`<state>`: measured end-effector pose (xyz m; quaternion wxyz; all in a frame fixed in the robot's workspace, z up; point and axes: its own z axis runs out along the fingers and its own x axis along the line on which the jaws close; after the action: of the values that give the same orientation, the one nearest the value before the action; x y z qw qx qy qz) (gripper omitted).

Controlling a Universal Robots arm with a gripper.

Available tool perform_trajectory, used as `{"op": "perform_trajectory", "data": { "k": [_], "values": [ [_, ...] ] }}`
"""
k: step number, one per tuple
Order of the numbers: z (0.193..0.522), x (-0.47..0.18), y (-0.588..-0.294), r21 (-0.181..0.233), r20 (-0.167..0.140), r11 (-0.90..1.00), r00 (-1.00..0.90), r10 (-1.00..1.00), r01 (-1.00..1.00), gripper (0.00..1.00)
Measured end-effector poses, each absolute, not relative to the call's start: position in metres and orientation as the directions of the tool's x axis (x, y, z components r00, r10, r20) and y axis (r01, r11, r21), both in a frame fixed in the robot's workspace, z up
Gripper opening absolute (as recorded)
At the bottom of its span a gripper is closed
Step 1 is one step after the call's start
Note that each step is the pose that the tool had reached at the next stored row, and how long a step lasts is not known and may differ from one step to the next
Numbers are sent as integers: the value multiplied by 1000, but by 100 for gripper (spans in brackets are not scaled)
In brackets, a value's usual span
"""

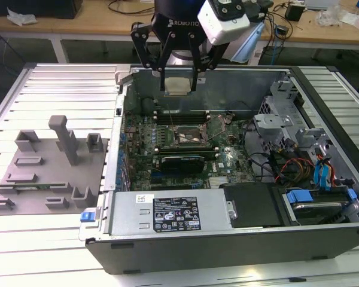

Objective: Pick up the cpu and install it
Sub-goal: 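Pick up the cpu and move it towards the insertion slot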

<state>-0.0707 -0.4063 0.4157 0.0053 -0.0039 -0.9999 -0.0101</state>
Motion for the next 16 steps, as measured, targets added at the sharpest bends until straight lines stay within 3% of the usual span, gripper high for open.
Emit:
{"op": "perform_trajectory", "data": {
  "k": [16],
  "values": [
    [395,-48,-406,20,11,1000,-1000,8,8,54]
  ]
}}
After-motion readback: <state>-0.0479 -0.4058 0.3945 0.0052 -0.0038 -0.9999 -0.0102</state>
